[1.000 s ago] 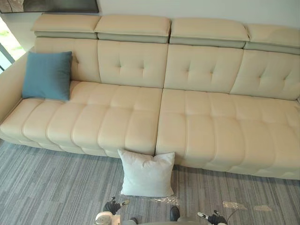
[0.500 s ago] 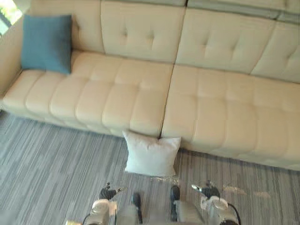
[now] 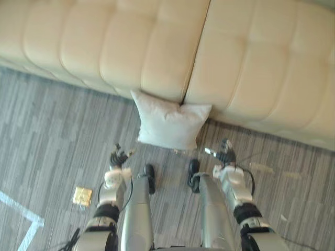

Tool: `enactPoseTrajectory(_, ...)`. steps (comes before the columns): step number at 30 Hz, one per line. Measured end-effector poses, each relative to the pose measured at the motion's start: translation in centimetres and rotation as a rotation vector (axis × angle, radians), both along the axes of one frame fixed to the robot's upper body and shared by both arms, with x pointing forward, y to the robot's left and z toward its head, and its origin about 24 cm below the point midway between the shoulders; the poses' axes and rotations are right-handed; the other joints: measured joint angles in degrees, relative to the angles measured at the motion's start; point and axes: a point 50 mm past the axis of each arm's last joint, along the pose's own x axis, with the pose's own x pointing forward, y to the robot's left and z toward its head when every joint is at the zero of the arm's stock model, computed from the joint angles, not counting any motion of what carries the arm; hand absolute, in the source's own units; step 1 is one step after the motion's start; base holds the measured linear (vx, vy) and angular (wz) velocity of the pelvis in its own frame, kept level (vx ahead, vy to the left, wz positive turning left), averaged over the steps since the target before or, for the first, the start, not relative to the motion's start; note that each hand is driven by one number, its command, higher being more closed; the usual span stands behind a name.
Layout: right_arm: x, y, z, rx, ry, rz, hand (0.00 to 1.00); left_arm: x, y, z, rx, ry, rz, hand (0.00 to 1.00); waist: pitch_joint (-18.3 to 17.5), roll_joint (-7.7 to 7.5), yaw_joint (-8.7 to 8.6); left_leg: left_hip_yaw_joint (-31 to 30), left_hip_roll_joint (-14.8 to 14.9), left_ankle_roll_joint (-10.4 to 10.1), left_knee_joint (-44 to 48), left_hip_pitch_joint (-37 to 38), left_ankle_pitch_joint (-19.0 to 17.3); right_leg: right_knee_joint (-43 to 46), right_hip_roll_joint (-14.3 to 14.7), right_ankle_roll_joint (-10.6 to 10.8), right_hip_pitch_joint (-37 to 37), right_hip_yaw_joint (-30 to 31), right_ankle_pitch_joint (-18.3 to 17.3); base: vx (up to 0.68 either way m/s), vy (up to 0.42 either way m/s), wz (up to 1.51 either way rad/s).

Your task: Pick up cushions and gather them together orderly.

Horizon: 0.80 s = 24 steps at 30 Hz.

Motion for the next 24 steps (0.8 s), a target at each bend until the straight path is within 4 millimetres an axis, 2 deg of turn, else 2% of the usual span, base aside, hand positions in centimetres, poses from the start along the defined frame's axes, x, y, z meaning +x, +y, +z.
enactPoseTrajectory(2,1.7,0.0,3.5,-0.016,-0.101,0.0,0.0,1.5,0.3,2.7,-0.031,-0.093,0.013,0.0,1.0,-0.06,0.12,-0.15,0.67,0.27,3.31,-5.6,-0.3,3.18,-0.04,-0.29,-5.41,-0.04,-0.4,-0.1,-0.014,0.04)
enactPoseTrajectory(3,2.8,0.0,6.3,-0.028,-0.18,0.0,0.0,2.4,0.6,4.7,-0.04,-0.152,0.022,0.0,2.75,-0.13,0.36,-0.24,1.19,0.31,5.81,-8.79,-0.46,5.55,-0.02,-0.24,-8.56,0.12,-0.63,-0.13,-0.022,-0.04)
enactPoseTrajectory(6,3.7,-0.2,10.6,-0.026,-0.311,-0.016,0.0,3.2,1.5,7.8,-0.036,-0.251,0.046,0.0,3.23,-0.22,0.67,-0.91,2.41,0.55,11.94,-17.45,-2.28,11.19,0.11,-0.22,-17.14,0.27,-1.94,-0.11,-0.023,-0.07)
enactPoseTrajectory(9,4.1,-0.8,13.5,-0.03,-0.388,-0.04,0.0,3.7,2.5,10.3,-0.014,-0.316,0.065,0.0,4.41,-0.5,0.91,-1.93,3.03,0.61,16.99,-24.64,-3.14,15.94,0.08,0.26,-24.12,0.38,-2.9,-0.12,-0.014,-0.02)
enactPoseTrajectory(14,4.2,-2.2,16.3,0.057,-0.463,-0.143,0.0,4.1,4.2,13.9,0.021,-0.402,0.113,0.0,5.37,-0.62,1.04,-2.73,3.56,1.01,21.94,-34.1,-3.58,20.64,-0.07,-0.24,-33.47,0.63,-3.46,-0.1,0.004,0.0)
enactPoseTrajectory(18,4.1,-2.7,18.0,0.1,-0.511,-0.179,0.0,4.2,4.2,17.3,0.025,-0.509,0.128,0.0,6.0,-0.67,1.03,-2.89,3.91,0.99,24.25,-38.42,-3.71,23.09,-0.06,-0.41,-37.99,0.93,-3.48,-0.05,0.021,-0.02)
enactPoseTrajectory(19,4.1,-2.6,18.5,0.109,-0.526,-0.175,0.0,4.2,4.0,18.5,0.027,-0.548,0.126,0.0,6.0,-0.67,0.99,-3.01,3.95,0.98,24.48,-39.44,-3.7,23.32,-0.05,-0.42,-38.97,0.9,-3.47,-0.03,0.021,-0.01)
enactPoseTrajectory(20,4.1,-2.6,18.7,0.111,-0.532,-0.172,0.0,4.2,3.9,18.9,0.027,-0.562,0.125,0.0,6.0,-0.67,0.99,-3.05,3.98,0.98,24.56,-39.74,-3.7,23.37,-0.05,-0.43,-39.25,0.87,-3.46,0.0,0.0,0.0)
enactPoseTrajectory(24,4.4,-0.7,21.5,0.091,-0.598,-0.073,0.0,4.0,3.2,23.1,0.049,-0.695,0.096,0.0,6.0,-0.67,0.99,-3.13,4.38,0.98,25.4,-42.29,-3.72,23.76,-0.01,-0.85,-41.83,0.67,-3.26,-0.01,0.017,-0.04)
